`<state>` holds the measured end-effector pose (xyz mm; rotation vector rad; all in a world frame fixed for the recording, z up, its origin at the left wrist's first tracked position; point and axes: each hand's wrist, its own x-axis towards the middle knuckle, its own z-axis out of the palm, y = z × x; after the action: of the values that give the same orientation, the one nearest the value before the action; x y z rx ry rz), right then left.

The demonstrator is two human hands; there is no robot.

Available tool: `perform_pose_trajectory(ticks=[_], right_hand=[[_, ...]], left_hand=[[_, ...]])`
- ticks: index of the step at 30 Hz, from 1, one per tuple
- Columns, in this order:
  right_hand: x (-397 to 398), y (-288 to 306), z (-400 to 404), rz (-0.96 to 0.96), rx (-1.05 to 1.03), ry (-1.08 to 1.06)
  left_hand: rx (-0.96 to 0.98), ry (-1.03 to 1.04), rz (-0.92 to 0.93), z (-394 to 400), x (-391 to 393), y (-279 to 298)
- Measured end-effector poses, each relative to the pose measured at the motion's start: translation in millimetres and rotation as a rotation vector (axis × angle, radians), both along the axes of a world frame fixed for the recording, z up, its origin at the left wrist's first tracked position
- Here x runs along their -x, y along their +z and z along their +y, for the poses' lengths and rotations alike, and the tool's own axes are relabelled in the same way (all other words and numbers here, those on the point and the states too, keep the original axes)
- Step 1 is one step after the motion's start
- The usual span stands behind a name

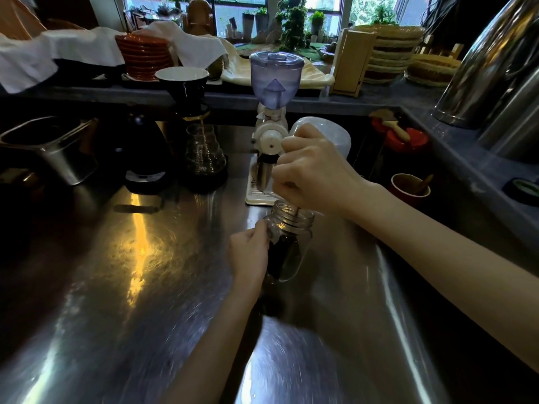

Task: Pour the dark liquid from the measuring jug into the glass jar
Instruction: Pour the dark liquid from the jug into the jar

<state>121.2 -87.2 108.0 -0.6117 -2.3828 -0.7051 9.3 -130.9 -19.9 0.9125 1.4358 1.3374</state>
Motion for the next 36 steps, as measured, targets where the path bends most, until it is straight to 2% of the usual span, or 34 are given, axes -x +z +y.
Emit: perform_pose_trajectory(ticks=[7, 22, 29, 31, 36], right_hand=[[-1, -5, -1, -0.024, -0.088, 0.027], [-7, -7, 2, 0.035, -0.057, 0.027], [-12, -13, 4, 0.097, 0.082, -0.046], [-15, -17, 6, 0.184, 0.151, -0.077], [-31, -33, 10, 0.485, 0.489, -0.204]], left_hand=[[-0.016, 0.017, 0.043, 0, 1, 2], [-0.042, 0.006, 0.004, -2, 1, 1], [-0.042, -0.004, 0.050, -1, 7, -7], [-0.035, -0.004, 0.041, -1, 9, -10], [-0.060, -0.026, 0.009, -3, 20, -22]])
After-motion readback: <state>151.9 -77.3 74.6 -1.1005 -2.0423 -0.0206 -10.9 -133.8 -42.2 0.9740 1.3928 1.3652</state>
